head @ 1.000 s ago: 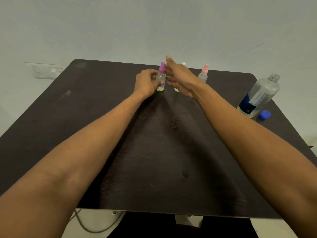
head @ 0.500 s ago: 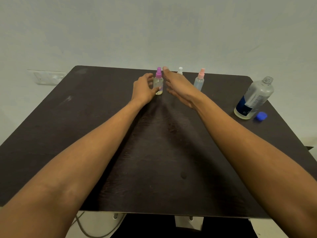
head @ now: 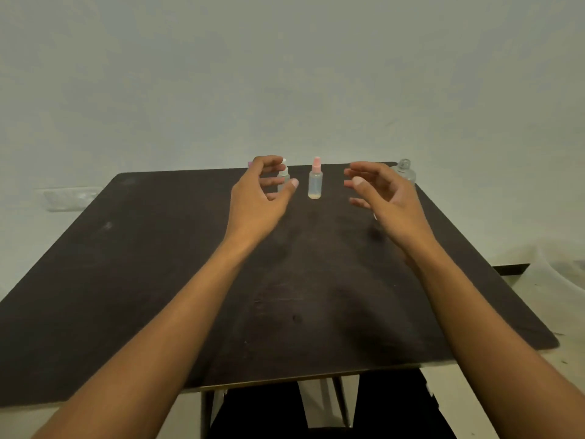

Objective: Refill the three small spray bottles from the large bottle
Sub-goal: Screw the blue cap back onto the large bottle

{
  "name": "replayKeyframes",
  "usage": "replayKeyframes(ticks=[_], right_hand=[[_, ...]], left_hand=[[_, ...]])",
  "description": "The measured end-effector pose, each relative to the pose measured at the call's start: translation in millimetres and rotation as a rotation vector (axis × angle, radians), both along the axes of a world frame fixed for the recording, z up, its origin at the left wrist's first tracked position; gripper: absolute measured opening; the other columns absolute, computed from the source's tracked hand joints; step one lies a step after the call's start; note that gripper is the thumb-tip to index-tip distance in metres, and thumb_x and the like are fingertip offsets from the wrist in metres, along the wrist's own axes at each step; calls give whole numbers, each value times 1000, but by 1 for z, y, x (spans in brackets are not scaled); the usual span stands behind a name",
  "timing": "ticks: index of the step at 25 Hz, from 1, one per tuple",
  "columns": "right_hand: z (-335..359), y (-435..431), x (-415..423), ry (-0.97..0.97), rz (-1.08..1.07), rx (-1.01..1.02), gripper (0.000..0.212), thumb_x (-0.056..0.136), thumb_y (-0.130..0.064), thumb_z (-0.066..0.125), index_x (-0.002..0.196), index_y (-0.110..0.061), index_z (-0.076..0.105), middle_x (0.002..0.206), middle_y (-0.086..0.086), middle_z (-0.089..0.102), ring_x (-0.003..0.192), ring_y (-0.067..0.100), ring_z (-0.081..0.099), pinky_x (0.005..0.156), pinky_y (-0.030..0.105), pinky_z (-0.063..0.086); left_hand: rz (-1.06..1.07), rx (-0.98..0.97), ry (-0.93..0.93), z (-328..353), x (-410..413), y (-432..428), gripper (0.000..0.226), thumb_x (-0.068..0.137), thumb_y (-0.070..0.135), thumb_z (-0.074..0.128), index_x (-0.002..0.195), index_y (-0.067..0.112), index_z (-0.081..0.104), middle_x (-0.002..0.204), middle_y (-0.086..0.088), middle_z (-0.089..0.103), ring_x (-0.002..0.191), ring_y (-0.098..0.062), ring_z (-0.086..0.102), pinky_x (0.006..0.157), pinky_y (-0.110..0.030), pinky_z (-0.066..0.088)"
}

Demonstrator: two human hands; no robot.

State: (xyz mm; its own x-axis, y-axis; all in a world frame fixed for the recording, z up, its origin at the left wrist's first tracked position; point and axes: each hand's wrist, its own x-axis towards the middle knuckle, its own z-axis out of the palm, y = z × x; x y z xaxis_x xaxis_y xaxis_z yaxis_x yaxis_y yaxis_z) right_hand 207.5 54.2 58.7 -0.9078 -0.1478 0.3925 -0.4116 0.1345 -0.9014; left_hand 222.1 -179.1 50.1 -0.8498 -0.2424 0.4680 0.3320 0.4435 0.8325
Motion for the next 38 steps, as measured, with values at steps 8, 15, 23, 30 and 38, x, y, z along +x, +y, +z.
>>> replayKeyframes(ticks=[8, 15, 23, 30, 38], right_hand=[[-7, 68, 46, 35, -159, -20, 26, 102, -24, 68, 128, -26, 71, 121, -13, 75, 118, 9, 70, 97, 34, 61], [-15, 116, -5, 55, -314, 105, 26, 103, -21, 66, 129, -23, 69, 121, -8, 74, 114, 10, 71, 95, 34, 62], [-57, 162, -105, -157, -379, 738, 52, 85, -32, 86, 131, -15, 68, 123, 3, 73, 107, 17, 69, 89, 24, 49], [-86, 154, -135, -132, -333, 846, 48, 85, -29, 87, 128, -15, 73, 117, 7, 76, 93, 15, 66, 89, 25, 53], [-27, 145, -103, 31, -375, 530, 39, 79, -26, 91, 114, -21, 73, 98, -7, 74, 76, 5, 71, 71, 10, 54]], left_hand=[[-166, -6, -26, -4, 36, 72, 38, 93, 33, 78, 128, 34, 62, 125, 19, 68, 109, 4, 68, 84, -15, 58], [-227, -94, -114, -15, -13, 113, 52, 92, 37, 78, 138, 27, 57, 138, 18, 60, 113, 0, 65, 94, -26, 60], [-240, -217, -302, -38, -118, 176, 97, 79, 53, 86, 156, 19, 39, 158, -1, 49, 138, -20, 54, 113, -43, 48], [-251, -168, -289, -54, -142, 192, 68, 84, 37, 87, 138, 18, 52, 139, -1, 63, 129, -20, 58, 94, -25, 44], [-241, -151, -230, -37, -113, 171, 72, 82, 43, 86, 142, 22, 51, 142, 0, 64, 128, -20, 61, 107, -42, 54]])
